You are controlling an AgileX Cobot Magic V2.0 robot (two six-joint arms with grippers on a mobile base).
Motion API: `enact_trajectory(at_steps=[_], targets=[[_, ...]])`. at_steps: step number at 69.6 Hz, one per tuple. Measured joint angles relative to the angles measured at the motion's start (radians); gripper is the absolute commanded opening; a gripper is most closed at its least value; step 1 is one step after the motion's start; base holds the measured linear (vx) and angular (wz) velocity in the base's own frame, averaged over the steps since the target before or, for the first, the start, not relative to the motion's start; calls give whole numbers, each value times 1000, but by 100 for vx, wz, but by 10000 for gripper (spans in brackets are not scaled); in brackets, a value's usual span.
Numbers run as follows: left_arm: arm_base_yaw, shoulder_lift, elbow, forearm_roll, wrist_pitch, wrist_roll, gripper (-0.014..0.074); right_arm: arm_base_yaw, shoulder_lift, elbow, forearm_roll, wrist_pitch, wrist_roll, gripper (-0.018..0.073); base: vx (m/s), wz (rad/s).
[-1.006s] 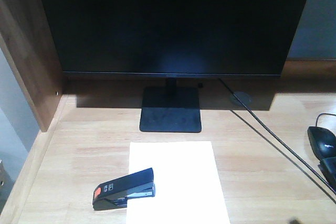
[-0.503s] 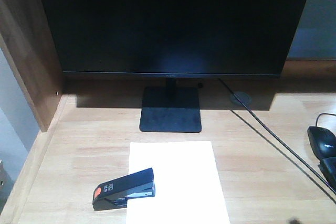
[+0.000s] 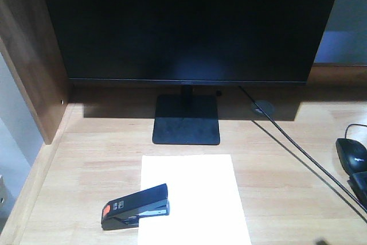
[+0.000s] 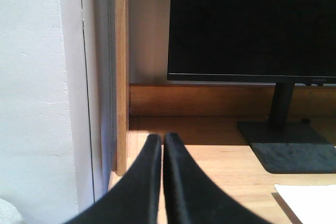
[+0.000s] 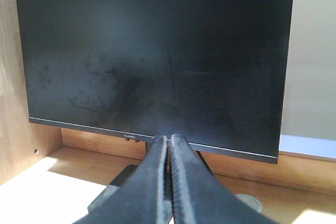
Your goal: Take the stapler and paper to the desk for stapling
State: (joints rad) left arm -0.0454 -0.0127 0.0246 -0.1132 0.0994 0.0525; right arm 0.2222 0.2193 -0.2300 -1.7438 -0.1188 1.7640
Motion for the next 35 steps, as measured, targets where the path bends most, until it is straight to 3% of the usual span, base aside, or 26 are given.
enact_trajectory(at_steps=[35], targets=[[0,0,0,0,0,0,-6,0,0,0,0,0,0,-7,0,0]])
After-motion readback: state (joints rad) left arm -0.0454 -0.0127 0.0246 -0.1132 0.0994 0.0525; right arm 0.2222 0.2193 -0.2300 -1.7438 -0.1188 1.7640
